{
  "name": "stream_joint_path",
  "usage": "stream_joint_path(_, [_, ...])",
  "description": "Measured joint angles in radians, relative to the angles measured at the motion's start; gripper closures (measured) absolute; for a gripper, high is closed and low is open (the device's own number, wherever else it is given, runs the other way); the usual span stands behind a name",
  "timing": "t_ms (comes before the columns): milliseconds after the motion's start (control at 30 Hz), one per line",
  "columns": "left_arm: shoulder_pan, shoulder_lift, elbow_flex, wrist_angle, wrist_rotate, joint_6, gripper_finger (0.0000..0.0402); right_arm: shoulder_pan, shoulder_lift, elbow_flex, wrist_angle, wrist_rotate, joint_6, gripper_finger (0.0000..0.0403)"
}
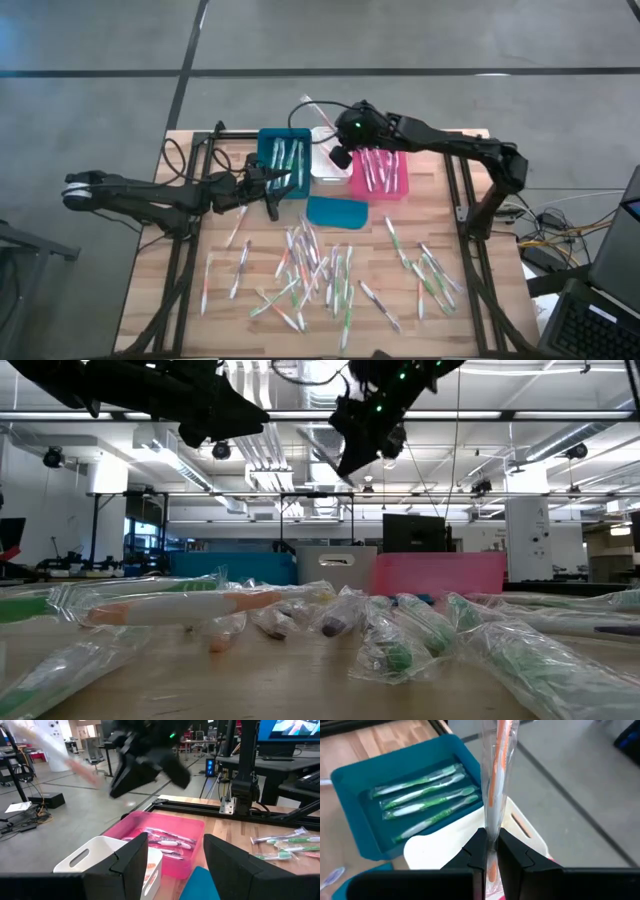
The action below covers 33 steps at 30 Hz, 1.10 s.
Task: Pick & Place Toothbrushes
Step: Put the orange toothbrush into the white bin
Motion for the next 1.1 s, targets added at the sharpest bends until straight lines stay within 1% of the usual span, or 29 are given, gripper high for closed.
stream_joint_path(67, [0.000, 0.000, 0.000, 0.000, 0.000, 0.000, 0.0204, -0.016, 0.039, 0.021, -0.011, -0.026, 0.008, 0.0381])
stream_joint_path(233, [0.000, 0.000, 0.000, 0.000, 0.000, 0.000, 0.0204, -0.049, 0.113, 0.071, -0.046, -0.050, 0.049, 0.0381])
stream_joint_path(433, [0.000, 0.000, 0.000, 0.000, 0.000, 0.000, 0.0204, -0.076, 0.176, 0.096, -0.082, -0.075, 0.072, 0.0380])
stream_joint_path(667, [0.000, 0.000, -0.012, 0.000, 0.000, 0.000, 0.0204, -0.097, 0.241, 0.131, -0.157, -0.175, 0.173, 0.0380])
stream_joint_path(933, [0.000, 0.000, -0.014, -0.001, 0.000, 0.000, 0.0204, -0.096, 0.310, 0.150, -0.210, -0.209, 0.211, 0.0380])
stream_joint_path(1100, [0.000, 0.000, -0.014, 0.000, 0.000, 0.000, 0.0204, -0.099, 0.314, 0.149, -0.261, -0.209, 0.233, 0.0380])
